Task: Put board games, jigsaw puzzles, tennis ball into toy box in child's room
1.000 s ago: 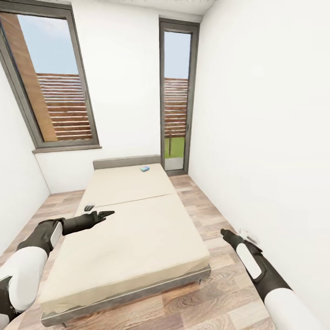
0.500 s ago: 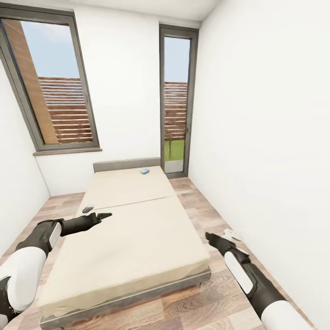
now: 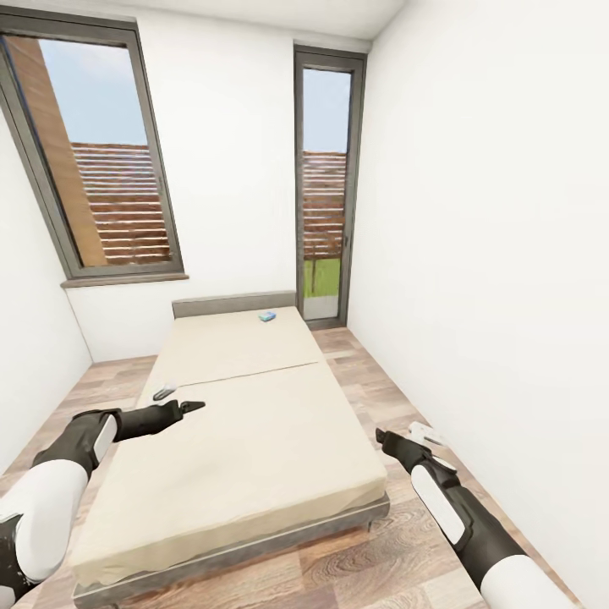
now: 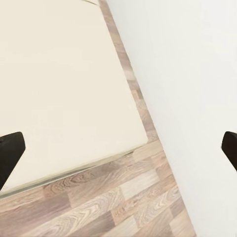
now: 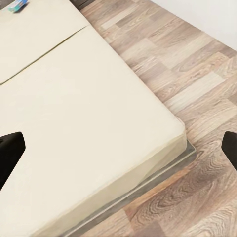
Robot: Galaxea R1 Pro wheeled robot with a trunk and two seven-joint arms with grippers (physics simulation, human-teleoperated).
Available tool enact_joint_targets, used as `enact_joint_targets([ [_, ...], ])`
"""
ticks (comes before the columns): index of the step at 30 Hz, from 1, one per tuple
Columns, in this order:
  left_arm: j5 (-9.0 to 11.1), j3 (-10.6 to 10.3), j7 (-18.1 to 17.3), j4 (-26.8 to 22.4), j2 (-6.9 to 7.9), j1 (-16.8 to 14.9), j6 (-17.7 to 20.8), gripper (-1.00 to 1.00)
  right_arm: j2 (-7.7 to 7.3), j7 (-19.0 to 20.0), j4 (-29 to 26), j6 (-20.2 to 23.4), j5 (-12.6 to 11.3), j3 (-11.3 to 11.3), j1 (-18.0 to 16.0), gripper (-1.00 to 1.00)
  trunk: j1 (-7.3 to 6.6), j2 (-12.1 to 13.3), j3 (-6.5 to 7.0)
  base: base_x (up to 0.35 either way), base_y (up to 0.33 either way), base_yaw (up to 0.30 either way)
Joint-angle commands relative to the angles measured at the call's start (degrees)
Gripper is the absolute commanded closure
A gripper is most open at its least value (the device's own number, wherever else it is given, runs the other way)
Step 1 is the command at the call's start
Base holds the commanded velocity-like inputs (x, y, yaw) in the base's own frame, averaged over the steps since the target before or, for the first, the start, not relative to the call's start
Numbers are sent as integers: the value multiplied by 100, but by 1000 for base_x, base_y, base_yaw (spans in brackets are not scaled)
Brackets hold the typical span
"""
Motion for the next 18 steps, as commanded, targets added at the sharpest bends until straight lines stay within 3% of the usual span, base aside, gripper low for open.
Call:
enact_joint_targets([
  [1,-56,31,-23,-6,-3,-5,29,-100,-8,-49,-15,7,-42,26,-4,-100,3,-8,-7,0,0,0],
  [18,-47,16,-65,-24,-2,4,-117,-100,-6,-43,-2,24,-59,-18,-3,-100,3,-8,-7,0,0,0],
])
